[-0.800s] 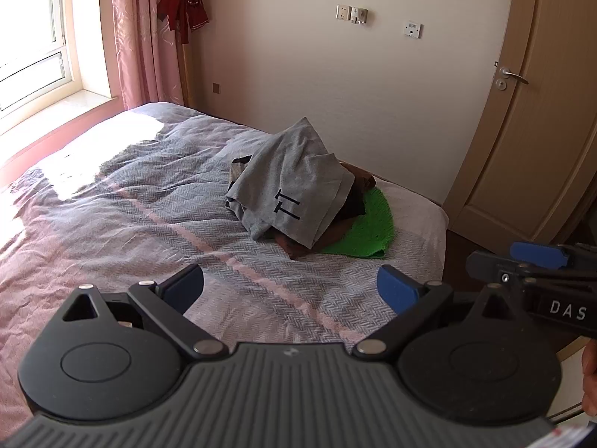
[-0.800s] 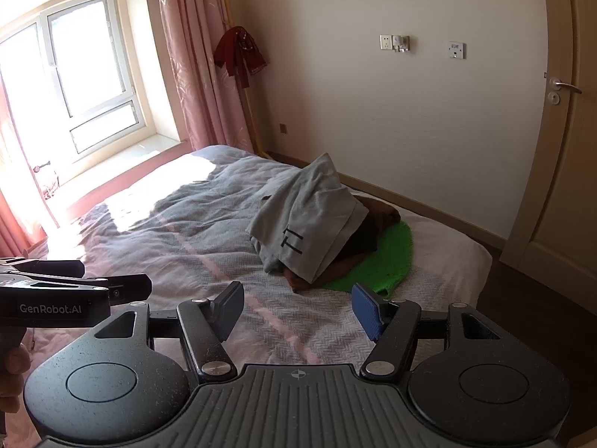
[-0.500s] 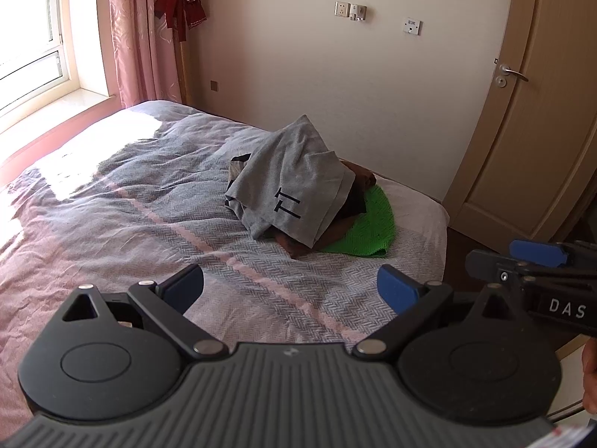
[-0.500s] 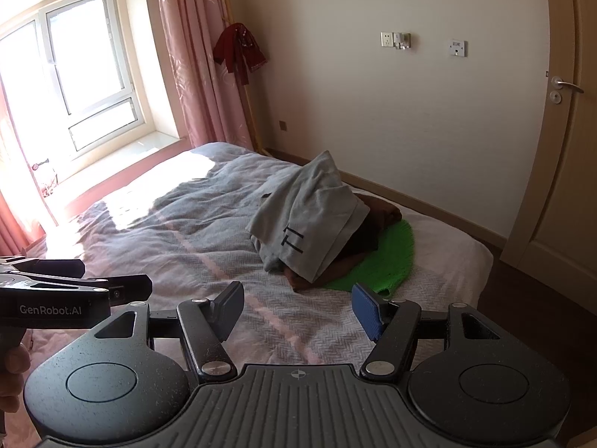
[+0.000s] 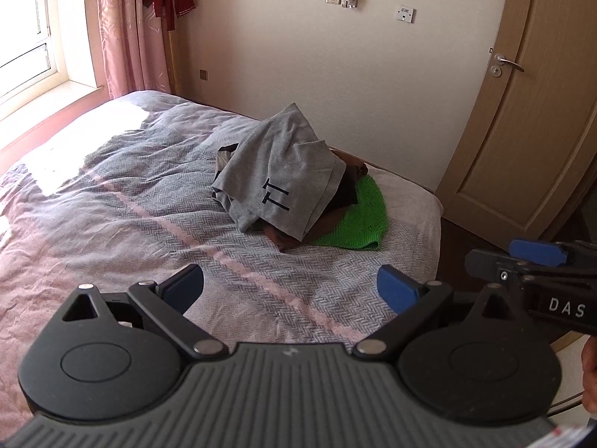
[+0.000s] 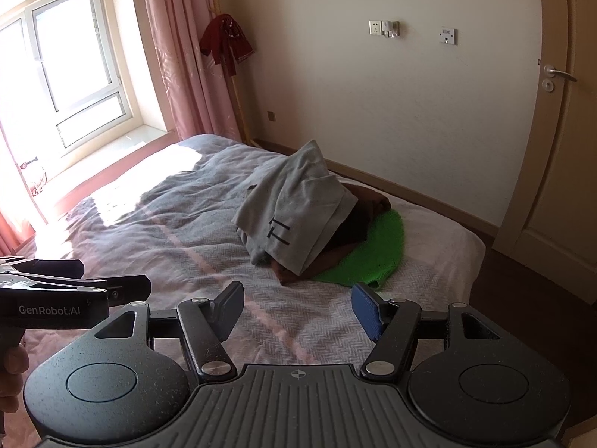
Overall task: Fold clothes
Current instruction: 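Move both grippers toward the grey skirt on the clothes pile, then grasp the grey skirt with the left gripper while the right gripper grasps it too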
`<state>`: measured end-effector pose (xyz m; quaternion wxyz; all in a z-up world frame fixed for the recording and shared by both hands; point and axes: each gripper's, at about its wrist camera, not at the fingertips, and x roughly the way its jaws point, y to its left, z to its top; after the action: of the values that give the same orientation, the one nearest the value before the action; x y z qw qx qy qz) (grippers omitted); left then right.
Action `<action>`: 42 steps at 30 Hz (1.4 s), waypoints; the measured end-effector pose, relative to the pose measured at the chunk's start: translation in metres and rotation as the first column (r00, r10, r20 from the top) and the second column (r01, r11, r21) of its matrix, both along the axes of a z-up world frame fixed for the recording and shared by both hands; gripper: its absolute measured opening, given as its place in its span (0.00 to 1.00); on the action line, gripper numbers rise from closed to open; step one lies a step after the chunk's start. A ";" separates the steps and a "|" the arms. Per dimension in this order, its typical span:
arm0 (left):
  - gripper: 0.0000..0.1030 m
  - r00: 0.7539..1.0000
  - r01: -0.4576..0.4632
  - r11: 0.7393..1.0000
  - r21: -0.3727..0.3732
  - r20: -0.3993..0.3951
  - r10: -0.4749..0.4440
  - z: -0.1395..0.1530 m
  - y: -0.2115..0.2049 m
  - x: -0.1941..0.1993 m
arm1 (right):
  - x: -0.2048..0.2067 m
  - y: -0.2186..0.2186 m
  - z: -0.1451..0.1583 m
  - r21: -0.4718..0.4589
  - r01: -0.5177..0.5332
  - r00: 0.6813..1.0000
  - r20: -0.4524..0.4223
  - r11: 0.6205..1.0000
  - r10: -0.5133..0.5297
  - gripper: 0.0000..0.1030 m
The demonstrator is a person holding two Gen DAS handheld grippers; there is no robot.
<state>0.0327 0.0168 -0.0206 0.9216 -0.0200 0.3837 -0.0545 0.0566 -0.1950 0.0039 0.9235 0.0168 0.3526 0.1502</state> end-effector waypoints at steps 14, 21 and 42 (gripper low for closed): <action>0.94 0.995 -0.042 0.999 -0.013 -0.090 0.041 -0.030 0.003 0.044 | 0.046 -0.008 -0.030 0.030 -0.026 0.994 -0.101 0.999 0.029 0.59; 0.93 0.986 -0.091 0.996 -0.017 -0.138 0.088 -0.056 0.002 0.096 | 0.106 -0.016 -0.056 0.060 -0.047 0.985 -0.163 0.997 0.056 0.59; 0.83 0.980 -0.150 0.989 0.007 -0.127 0.150 -0.171 0.000 0.337 | 0.368 -0.032 -0.165 0.093 -0.052 0.979 -0.189 0.994 0.069 0.59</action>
<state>0.3701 0.0168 -0.1919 0.8967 -0.0537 0.4391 0.0159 0.4251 -0.2274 -0.1607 0.8785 0.0608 0.4335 0.1914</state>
